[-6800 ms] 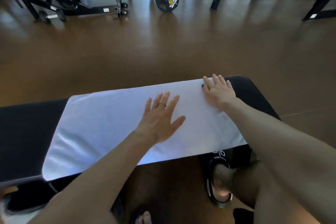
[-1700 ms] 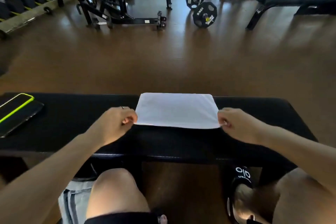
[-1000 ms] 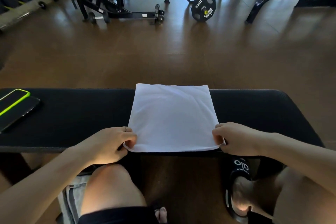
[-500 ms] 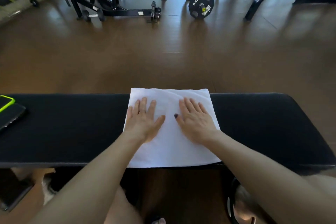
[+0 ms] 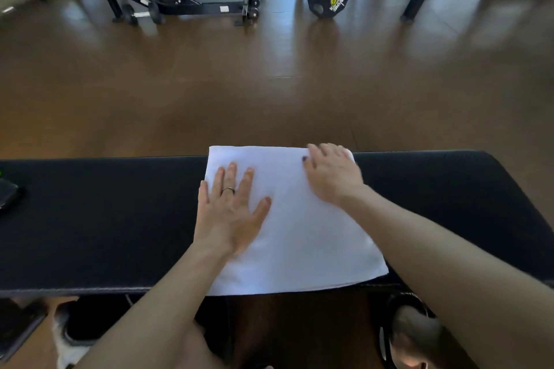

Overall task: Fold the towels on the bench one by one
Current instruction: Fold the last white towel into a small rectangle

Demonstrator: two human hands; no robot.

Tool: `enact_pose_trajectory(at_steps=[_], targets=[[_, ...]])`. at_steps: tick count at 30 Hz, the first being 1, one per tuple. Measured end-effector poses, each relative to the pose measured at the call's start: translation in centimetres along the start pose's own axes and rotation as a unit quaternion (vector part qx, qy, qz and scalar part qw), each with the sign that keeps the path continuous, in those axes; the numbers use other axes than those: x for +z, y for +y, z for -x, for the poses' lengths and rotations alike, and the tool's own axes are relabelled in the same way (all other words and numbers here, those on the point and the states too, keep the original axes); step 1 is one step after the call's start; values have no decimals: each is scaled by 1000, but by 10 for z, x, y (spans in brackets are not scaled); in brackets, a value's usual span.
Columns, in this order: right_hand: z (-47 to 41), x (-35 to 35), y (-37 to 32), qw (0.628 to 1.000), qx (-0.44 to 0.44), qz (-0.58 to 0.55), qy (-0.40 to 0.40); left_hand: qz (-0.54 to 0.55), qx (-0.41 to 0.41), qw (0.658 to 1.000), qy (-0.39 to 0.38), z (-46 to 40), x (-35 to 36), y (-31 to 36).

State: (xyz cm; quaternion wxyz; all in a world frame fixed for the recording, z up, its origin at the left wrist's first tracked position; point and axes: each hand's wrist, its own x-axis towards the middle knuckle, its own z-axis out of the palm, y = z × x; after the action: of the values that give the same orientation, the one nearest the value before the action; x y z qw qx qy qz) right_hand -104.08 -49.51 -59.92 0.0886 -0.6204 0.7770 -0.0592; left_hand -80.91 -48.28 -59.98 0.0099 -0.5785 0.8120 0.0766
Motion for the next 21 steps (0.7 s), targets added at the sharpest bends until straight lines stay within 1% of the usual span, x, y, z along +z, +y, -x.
enact_pose_trajectory(at_steps=[2,3,4,6,8,10,12,14,18,20,21], targets=[[-6,-10,20,997,62,39,-8,0,1,1000,-5,0,-1,1],[-9,-14,23,996,69,47,-10,-4,-3,1000,-16,0,-3,2],[-13,-17,21,998,51,44,3,-11,-9,1000,-28,-2,-5,3],[-16,-19,9,999,-19,13,32,-20,-24,999,-45,-11,-13,6],[-15,-12,0,998,-55,-6,10,-22,-23,999,-24,-25,-21,9],[-10,0,0,999,-44,-3,8,-12,-5,1000,-1,-43,-26,14],[-4,9,4,998,-43,-1,50,-10,14,1000,-18,-61,-26,20],[-2,11,6,996,-54,0,68,-20,20,999,-44,-75,-21,18],[-4,13,5,995,-54,-2,87,-21,-20,999,-24,-91,-26,-12],[-6,15,5,995,-51,3,87,-21,-54,997,-54,-96,-33,-21],[-8,13,5,996,-48,3,73,-34,-69,995,-68,-99,-36,-22]])
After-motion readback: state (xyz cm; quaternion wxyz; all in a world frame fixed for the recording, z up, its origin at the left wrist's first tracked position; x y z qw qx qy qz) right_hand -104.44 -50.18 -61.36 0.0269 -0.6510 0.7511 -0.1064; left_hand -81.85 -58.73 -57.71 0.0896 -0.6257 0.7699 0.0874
